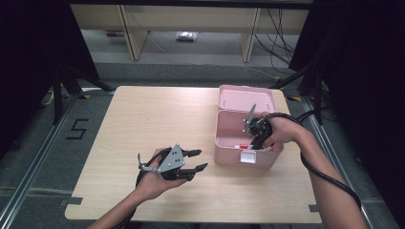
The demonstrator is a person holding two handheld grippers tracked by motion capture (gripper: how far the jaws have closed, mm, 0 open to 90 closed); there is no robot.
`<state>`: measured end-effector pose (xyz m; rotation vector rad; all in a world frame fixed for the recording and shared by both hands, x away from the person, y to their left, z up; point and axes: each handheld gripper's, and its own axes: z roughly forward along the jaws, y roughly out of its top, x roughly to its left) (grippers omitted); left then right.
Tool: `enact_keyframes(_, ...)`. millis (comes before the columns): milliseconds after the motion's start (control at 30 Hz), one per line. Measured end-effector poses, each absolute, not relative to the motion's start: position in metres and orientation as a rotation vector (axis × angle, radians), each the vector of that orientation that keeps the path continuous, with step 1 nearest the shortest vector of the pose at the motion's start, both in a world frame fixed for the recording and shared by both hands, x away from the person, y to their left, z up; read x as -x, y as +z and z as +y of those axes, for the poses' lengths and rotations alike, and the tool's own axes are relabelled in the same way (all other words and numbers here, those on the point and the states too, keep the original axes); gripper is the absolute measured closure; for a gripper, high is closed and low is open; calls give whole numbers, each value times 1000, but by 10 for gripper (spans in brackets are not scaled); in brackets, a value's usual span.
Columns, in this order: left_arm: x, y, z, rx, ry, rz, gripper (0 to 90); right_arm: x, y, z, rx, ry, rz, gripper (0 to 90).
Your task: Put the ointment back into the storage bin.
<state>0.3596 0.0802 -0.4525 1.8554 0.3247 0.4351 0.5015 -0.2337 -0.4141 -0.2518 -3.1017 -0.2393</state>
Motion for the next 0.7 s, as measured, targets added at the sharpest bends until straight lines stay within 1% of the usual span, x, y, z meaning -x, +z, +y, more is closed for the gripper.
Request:
enact_keyframes(67,-360,-452,80,-1854,436,325,502,-498,-414,-233,342,-234,-3069,717)
enact_keyframes(133,-359,-452,80,-1856,435,324,502,-502,-416,-233,290,-249,-3071,716)
enact_keyframes(167,-359,-452,80,-1856,435,324,502,-498,-416,-234,369,-224,-3055,714)
enact_keyframes(300,-360,-453,80,-1856,434,321,502,-504,-417,-236,290,-231,-3070,682)
enact_keyframes(367,-359,-453,80,-1856,434,326,502,-501,-416,-236,374,-230,-3045,673)
enact_keyframes(467,-360,-452,80,-1855,434,324,502,-505,-412,-238,324,-251,-3091,674)
enact_keyframes(600,-360,-453,77,-1852,430,321,504,-502,-404,-238,425,-296,-3101,676)
enact_keyframes(633,-360,-453,77,-1855,429,311,506,-504,-402,-239,383,-323,-3115,679)
enact_keyframes(700,-359,-454,75,-1853,424,316,510,-503,-397,-241,417,-356,-3126,679)
